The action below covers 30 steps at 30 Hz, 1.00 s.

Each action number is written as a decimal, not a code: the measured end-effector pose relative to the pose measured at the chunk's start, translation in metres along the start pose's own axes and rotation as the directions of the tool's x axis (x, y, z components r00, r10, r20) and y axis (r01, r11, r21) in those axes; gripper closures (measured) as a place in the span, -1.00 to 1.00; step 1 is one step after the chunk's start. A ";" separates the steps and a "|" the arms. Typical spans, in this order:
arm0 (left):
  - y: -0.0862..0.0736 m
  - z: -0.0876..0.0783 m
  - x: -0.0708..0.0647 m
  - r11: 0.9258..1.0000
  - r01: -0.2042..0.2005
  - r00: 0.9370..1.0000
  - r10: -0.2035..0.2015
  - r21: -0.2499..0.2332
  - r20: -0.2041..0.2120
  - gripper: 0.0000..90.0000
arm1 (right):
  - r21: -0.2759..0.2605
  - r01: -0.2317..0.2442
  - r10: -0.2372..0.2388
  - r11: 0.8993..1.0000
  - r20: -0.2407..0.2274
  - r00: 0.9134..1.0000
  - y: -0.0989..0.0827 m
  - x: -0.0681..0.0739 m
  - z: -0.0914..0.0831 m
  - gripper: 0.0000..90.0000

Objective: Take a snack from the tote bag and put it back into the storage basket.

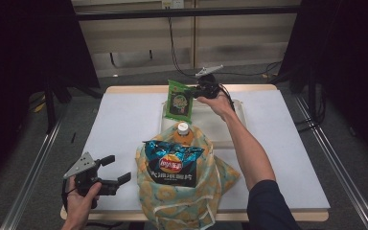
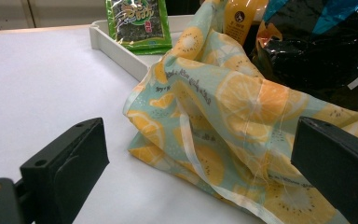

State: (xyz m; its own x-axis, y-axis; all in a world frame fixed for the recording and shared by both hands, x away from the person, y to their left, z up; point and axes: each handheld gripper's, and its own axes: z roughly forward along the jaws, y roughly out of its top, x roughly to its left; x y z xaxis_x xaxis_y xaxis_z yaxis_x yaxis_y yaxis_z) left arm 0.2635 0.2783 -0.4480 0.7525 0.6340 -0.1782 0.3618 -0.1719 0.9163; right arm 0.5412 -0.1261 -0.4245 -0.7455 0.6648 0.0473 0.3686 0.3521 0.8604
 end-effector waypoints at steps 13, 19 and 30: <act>-0.001 0.002 0.002 1.000 0.015 1.000 -0.015 0.002 0.002 -0.93 | 0.025 -0.056 0.055 0.998 0.045 0.997 -0.003 -0.007 0.009 0.26; -0.001 0.002 0.004 1.000 0.024 1.000 -0.024 0.004 0.005 -0.92 | -0.001 -0.086 0.086 0.996 0.043 0.995 -0.001 -0.010 0.007 -0.05; 0.000 0.002 0.003 1.000 0.010 1.000 -0.010 0.001 -0.001 -0.92 | -0.035 -0.066 0.069 0.997 0.083 0.994 0.004 -0.006 -0.008 -0.34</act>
State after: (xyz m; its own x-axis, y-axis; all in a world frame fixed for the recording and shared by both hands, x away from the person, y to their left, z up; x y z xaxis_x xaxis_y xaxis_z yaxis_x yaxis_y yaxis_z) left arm 0.2673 0.2783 -0.4490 0.7483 0.6365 -0.1871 0.3699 -0.1661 0.9141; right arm 0.5426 -0.1338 -0.4174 -0.6700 0.7396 0.0642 0.3973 0.2842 0.8726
